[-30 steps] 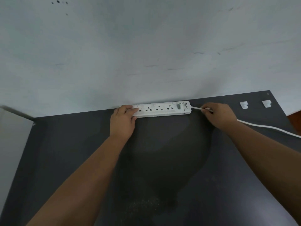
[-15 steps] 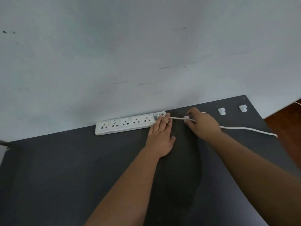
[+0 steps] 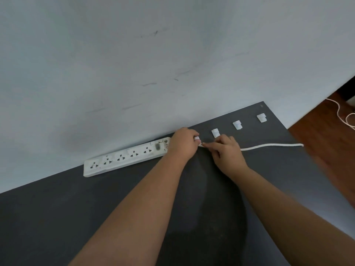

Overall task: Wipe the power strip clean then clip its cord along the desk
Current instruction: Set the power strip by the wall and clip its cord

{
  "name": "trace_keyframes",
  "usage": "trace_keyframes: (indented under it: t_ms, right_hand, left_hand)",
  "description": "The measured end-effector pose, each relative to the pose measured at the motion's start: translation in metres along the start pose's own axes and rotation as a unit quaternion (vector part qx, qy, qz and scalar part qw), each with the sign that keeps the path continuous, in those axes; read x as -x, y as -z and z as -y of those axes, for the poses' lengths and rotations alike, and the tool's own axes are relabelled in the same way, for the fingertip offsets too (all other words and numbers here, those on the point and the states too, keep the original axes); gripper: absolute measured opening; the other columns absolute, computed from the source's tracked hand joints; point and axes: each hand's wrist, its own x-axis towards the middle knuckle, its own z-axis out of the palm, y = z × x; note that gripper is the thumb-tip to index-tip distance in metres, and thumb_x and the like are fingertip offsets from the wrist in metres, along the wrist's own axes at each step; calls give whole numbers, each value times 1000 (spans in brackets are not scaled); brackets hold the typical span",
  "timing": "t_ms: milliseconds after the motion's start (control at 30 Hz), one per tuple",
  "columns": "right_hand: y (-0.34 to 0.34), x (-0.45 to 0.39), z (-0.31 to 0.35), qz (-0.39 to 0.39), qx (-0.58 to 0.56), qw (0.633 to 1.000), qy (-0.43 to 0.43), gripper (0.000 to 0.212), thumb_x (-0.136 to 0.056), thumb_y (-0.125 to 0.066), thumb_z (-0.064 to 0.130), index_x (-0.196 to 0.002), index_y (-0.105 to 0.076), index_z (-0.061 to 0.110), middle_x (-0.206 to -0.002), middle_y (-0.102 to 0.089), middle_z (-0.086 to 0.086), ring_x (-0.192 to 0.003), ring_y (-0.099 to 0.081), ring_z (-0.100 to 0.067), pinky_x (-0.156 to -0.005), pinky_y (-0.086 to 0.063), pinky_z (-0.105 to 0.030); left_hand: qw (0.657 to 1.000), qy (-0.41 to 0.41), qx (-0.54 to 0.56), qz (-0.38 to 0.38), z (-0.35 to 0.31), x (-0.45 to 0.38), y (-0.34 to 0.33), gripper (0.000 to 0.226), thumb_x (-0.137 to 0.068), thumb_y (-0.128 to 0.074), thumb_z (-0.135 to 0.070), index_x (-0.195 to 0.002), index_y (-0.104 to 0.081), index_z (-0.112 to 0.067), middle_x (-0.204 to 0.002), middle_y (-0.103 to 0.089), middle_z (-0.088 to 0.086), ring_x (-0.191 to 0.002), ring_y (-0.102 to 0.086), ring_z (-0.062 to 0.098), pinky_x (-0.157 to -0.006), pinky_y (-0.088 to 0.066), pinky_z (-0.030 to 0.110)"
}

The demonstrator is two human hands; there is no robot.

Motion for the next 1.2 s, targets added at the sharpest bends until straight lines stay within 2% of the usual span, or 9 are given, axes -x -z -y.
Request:
trace_keyframes:
  t_ms: [167, 267, 467, 600, 733, 833, 933, 1067, 1200]
  right_hand:
    - [-4, 0, -1, -22, -10, 1000, -7, 24, -85, -64, 5, -102, -75, 17, -83, -66, -12, -72, -55, -33, -68, -46, -40]
    - [-3, -6, -1, -8, 22, 999, -25, 20, -86, -60, 9, -100, -73, 17, -86, -66, -11, -75, -54, -33, -69, -47, -41]
    - [-7, -26, 1, 10, 79, 995, -62, 24, -90, -53, 14, -106, -70, 21, -93, -61, -12, -82, -50, -33, -68, -30, -33]
    - [-6, -28, 1, 9, 54, 997, -61, 23, -90, -55, 15, -106, -71, 18, -96, -62, -13, -85, -54, -34, -72, -41, -37]
    - [11, -23, -18, 18, 61, 997, -49, 22, -86, -63, 28, -107, -62, 19, -94, -66, -6, -85, -60, -30, -76, -47, -41]
    - [29, -17, -47, 32, 87, 993, -73, 16, -85, -62, 43, -94, -61, 30, -89, -66, 8, -87, -58, -21, -80, -35, -35]
    - [39, -13, -64, 29, 45, 994, -94, 7, -81, -66, 44, -84, -63, 39, -85, -62, 19, -89, -48, -9, -82, -20, -34]
    - [36, -17, -65, 16, 26, 994, -108, 4, -81, -67, 39, -83, -64, 40, -86, -63, 19, -89, -44, -6, -80, -15, -32]
    - [32, -19, -63, -7, 23, 994, -111, 2, -82, -68, 38, -83, -66, 40, -86, -64, 15, -90, -47, -9, -78, -13, -30]
  left_hand:
    - [999, -24, -25, 21, 4, -8, -2, 27, -94, -54, -24, -116, -68, -16, -116, -62, 9, -109, -57, 28, -91, -44, 36]
    - [999, -39, -34, 12, 6, -7, -5, 27, -97, -50, -22, -114, -69, -16, -114, -62, 11, -106, -57, 29, -88, -45, 36]
    - [998, -34, 23, -47, 8, 2, -18, 26, -97, -49, -19, -114, -67, -12, -109, -61, 12, -102, -57, 28, -88, -45, 39]
    - [992, -47, 52, -103, 11, 13, -29, 27, -96, -52, -16, -117, -67, -8, -108, -61, 12, -102, -55, 27, -92, -42, 34]
    - [991, -61, 59, -100, 16, 11, -29, 26, -94, -56, -17, -117, -67, -9, -107, -61, 9, -102, -54, 25, -93, -40, 29]
    - [991, -48, 71, -107, 15, 10, -30, 25, -92, -59, -18, -115, -68, -12, -106, -60, 5, -103, -52, 23, -94, -39, 29]
    - [990, -27, 89, -110, 4, 8, -32, 29, -88, -57, -17, -115, -67, -16, -109, -59, 2, -107, -50, 22, -93, -42, 31]
    - [996, -35, 65, -48, -24, -14, -28, 35, -92, -55, -27, -125, -62, -18, -118, -61, 6, -114, -50, 26, -98, -42, 36]
    - [998, -43, 52, -8, -37, -29, -27, 27, -92, -58, -29, -116, -67, -20, -111, -62, 6, -106, -55, 24, -91, -46, 36]
